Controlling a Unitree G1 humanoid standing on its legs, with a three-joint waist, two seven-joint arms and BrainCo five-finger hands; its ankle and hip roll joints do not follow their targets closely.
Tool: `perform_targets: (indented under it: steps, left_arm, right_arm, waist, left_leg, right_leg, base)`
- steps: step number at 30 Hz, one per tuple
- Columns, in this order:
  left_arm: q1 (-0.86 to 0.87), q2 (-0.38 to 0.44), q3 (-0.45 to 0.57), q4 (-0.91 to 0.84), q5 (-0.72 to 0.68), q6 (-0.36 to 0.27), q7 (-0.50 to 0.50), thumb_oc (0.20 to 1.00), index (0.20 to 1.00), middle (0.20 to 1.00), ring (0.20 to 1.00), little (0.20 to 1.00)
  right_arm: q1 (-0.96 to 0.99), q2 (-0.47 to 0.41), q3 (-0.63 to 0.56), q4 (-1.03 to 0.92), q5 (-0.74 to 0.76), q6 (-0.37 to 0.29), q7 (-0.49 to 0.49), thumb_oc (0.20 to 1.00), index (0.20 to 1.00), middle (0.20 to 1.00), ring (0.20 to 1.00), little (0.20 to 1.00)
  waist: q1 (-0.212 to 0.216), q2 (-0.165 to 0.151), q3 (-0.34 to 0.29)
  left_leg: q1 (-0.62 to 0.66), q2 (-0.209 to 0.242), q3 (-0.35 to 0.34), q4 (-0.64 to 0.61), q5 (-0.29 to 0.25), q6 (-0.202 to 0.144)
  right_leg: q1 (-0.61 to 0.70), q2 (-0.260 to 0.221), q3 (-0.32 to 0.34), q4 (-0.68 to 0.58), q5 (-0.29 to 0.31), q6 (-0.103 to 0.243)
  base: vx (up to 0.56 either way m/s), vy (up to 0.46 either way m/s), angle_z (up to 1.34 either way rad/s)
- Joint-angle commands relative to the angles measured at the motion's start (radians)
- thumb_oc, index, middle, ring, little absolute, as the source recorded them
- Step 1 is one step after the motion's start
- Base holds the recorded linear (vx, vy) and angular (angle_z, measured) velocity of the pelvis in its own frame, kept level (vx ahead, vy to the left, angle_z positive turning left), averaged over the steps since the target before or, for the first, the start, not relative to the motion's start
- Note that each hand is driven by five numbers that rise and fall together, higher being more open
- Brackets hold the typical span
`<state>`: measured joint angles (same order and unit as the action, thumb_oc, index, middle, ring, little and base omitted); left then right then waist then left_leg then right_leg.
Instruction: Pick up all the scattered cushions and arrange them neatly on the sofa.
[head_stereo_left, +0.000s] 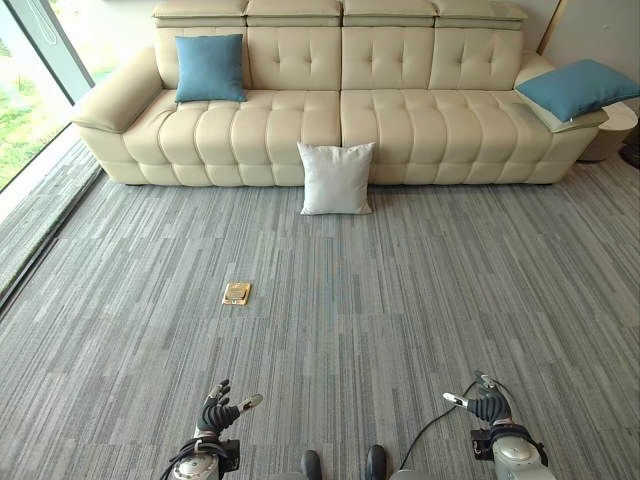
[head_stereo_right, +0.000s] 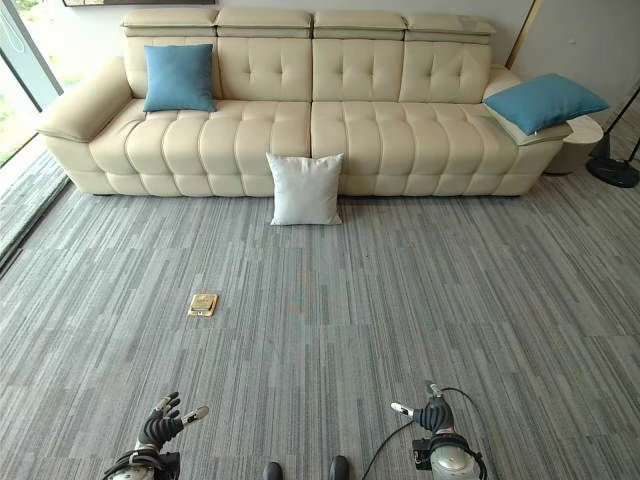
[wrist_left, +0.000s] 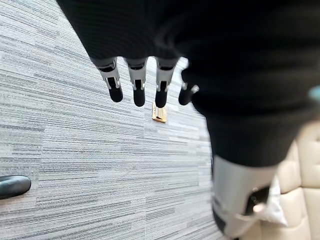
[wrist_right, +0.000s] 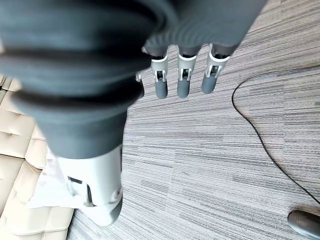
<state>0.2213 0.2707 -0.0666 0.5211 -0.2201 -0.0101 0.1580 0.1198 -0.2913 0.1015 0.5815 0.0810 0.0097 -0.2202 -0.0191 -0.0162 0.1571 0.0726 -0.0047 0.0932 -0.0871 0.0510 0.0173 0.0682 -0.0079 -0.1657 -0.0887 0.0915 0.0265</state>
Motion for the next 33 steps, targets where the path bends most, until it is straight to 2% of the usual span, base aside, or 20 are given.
perform_targets:
  steps: [1,11,33]
  left_arm:
    - [-0.054,0.021,0.016,-0.029,-0.019,-0.028,0.004,1.0,1.0,1.0,1.0,1.0]
    - [-0.069,0.02,0.007,-0.017,-0.032,-0.025,0.003,1.0,1.0,1.0,1.0,1.0]
    - [-0.079,0.025,-0.003,-0.027,-0.025,-0.023,-0.004,1.0,1.0,1.0,1.0,1.0]
  right_arm:
    - [-0.034,-0.008,-0.015,-0.03,0.02,-0.02,-0.023,1.0,1.0,1.0,1.0,1.0]
    - [-0.047,-0.004,-0.015,-0.012,0.06,-0.016,-0.015,1.0,1.0,1.0,1.0,1.0]
    - [-0.067,-0.018,0.01,-0.008,0.03,-0.015,-0.004,1.0,1.0,1.0,1.0,1.0]
  waist:
    - [0.004,-0.009,0.006]
    - [0.001,-0.009,-0.001]
    - [0.006,-0.013,0.004]
  left_leg:
    - [0.046,0.057,0.01,0.0,-0.103,-0.077]
    - [0.051,0.056,0.011,0.0,-0.102,-0.077]
    - [0.047,0.053,0.007,0.0,-0.105,-0.072]
  right_leg:
    - [0.06,-0.09,0.013,0.001,-0.153,0.114]
    - [0.064,-0.09,0.009,0.001,-0.153,0.113]
    - [0.058,-0.092,0.01,0.001,-0.147,0.117]
  base:
    - [0.0,0.0,0.0]
    - [0.0,0.0,0.0]
    - [0.0,0.0,0.0]
